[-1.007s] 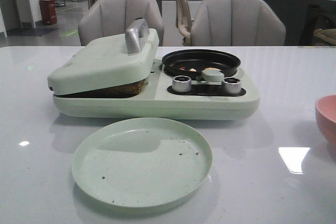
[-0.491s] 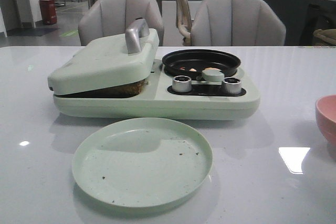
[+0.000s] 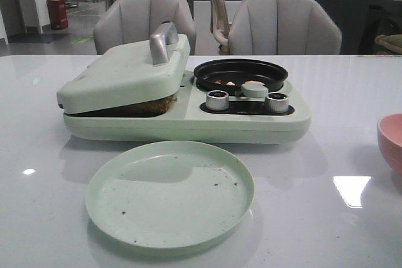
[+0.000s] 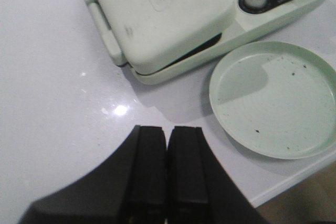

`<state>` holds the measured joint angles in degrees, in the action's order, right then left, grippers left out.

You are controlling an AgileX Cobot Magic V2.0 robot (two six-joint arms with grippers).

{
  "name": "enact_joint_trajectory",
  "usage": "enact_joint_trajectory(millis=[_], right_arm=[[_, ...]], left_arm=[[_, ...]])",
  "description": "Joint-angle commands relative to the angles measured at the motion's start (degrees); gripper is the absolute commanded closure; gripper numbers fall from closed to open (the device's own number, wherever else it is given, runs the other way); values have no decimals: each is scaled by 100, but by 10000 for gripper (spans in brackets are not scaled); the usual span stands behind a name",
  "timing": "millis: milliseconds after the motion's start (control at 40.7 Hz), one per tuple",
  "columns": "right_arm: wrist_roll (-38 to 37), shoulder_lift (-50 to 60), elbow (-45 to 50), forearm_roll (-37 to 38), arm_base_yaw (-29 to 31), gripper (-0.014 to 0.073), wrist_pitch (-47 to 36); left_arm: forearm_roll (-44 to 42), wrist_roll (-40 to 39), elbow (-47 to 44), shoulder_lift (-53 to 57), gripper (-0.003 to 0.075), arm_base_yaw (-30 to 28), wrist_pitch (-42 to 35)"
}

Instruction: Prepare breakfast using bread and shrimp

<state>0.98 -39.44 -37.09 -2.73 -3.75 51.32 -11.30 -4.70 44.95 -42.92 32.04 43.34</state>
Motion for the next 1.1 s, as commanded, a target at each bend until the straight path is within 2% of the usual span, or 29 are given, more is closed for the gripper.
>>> enact_joint_trajectory(millis=[0, 98, 221, 565, 737, 859, 1080], right_arm=[[1, 24, -146, 36, -15, 559, -330], [1, 24, -146, 36, -15, 559, -330], [1, 24, -146, 36, -15, 559, -330], [1, 24, -146, 36, -15, 559, -330], [1, 24, -146, 36, -15, 559, -330], [1, 24, -146, 36, -15, 559, -330], [1, 24, -146, 36, -15, 559, -330]], left_arm=[[-164, -54, 149, 331, 619, -155, -386], [-164, -54, 93, 648, 619, -424, -591], [-164, -54, -334, 1058, 619, -802, -1403], [269, -54, -2747, 2414, 619, -1728, -3944], [700, -54, -3613, 3116, 619, -2131, -4394], [848, -54, -4011, 3512, 619, -2398, -4437], [848, -54, -4523, 4112, 619, -2548, -4609]])
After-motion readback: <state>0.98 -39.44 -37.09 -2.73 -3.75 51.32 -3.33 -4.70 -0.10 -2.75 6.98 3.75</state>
